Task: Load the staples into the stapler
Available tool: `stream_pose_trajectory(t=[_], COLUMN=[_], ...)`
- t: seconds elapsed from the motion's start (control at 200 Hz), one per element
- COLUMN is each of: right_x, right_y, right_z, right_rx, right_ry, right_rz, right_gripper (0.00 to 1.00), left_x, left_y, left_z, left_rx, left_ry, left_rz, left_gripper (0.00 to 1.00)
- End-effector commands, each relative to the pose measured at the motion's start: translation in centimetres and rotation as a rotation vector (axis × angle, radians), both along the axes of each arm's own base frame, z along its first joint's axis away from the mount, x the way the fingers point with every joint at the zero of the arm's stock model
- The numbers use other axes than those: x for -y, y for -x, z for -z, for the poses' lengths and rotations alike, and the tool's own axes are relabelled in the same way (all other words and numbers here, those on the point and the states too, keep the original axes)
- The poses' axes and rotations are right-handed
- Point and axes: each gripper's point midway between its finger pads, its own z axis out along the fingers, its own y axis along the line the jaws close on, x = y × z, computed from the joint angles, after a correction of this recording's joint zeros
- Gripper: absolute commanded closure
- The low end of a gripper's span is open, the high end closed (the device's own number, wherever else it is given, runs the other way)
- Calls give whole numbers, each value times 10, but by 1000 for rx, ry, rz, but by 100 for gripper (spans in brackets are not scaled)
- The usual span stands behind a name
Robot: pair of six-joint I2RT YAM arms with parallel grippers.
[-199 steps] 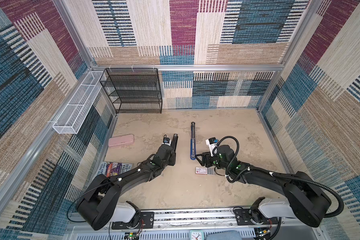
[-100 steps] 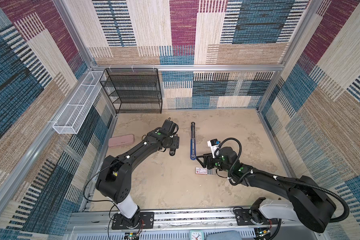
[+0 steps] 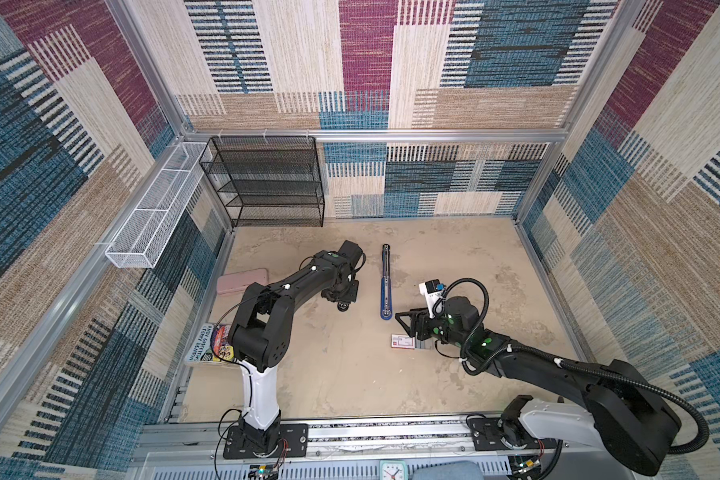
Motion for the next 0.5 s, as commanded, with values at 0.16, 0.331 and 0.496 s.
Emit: stream_pose_trajectory(t=[0.16,0.331,0.496], right_x=[0,1,0], right_y=[-4,-4,-4], right_z=[-9,-12,-12], right_rx=[23,27,21], right_ry=[-17,-19,-22], right_rz=[15,19,16], right_gripper=[33,33,33], left_x=[-1,-2,-6], left_y=[3,-1,-14], left_z=[24,24,11], left_rx=[-76,-69,-32], left_ry=[-19,-18,-18], left_rz=[14,11,8], left_gripper=[99,100,99])
